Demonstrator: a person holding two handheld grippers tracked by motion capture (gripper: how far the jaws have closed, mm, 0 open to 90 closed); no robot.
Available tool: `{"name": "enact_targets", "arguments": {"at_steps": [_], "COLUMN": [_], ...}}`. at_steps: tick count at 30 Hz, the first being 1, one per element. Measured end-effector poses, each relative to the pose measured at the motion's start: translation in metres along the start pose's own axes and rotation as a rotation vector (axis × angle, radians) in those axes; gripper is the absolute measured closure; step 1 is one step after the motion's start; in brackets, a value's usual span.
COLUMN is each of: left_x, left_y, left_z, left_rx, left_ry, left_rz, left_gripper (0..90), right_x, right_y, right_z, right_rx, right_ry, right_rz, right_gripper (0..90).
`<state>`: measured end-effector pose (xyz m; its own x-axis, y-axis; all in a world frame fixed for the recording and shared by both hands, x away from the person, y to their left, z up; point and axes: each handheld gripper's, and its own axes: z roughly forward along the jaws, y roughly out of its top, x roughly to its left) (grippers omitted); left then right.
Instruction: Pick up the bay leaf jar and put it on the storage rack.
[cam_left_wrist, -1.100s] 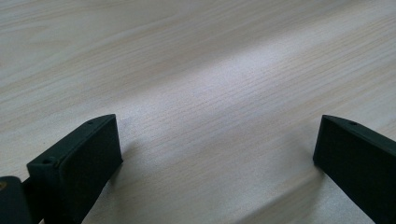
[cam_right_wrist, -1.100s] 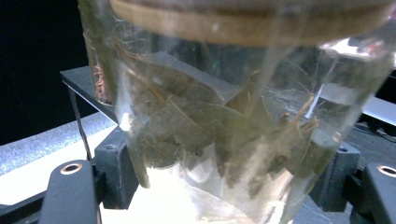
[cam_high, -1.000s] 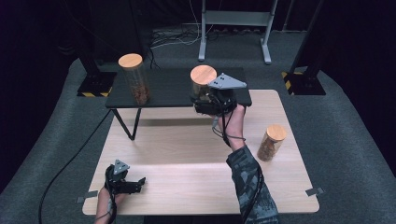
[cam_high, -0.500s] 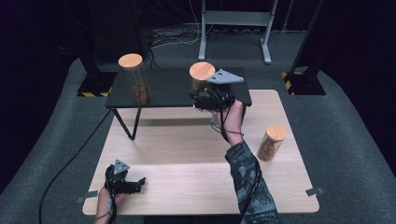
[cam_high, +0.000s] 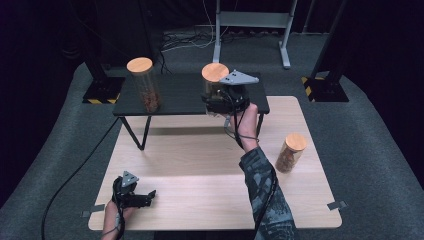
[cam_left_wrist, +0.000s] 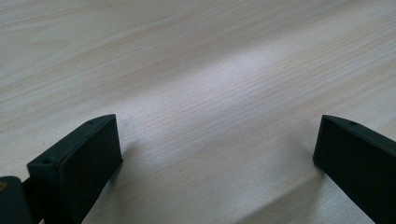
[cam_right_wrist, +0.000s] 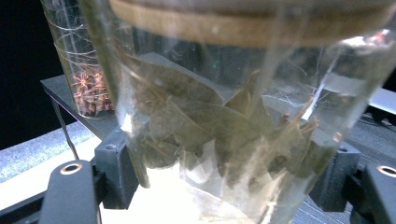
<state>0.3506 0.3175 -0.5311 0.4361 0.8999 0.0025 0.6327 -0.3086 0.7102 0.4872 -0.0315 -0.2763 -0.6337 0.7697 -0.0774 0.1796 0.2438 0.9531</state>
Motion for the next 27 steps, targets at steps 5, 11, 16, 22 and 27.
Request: {"name": "enact_targets", "arguments": {"at_steps": [5,11,16,22,27], "left_x": [0.000,0.000,0.000,0.000,0.000], "left_y": [0.000,0.000,0.000,0.000,0.000], "left_z": [0.000,0.000,0.000,0.000,0.000], "left_rx": [0.000,0.000,0.000,0.000,0.001], "left_ry": [-0.001,-0.002,-0.003,-0.003,-0.004], "left_rz": [0.001,0.001,0.002,0.003,0.005], "left_gripper": [0.0,0.0,0.0,0.0,0.1], "right_x": [-0.003,-0.005,-0.008,-0.012,-0.015], "right_y": [0.001,0.002,0.002,0.000,-0.001], "right_z": [0.006,0.011,0.017,0.023,0.027], "right_rx": [0.010,0.014,0.026,0.032,0.044], "right_ry": [0.007,0.013,0.022,0.022,0.015], "right_rz": [0.016,0.031,0.051,0.074,0.084], "right_gripper": [24.8,24.8,24.8,24.8,24.8]}}
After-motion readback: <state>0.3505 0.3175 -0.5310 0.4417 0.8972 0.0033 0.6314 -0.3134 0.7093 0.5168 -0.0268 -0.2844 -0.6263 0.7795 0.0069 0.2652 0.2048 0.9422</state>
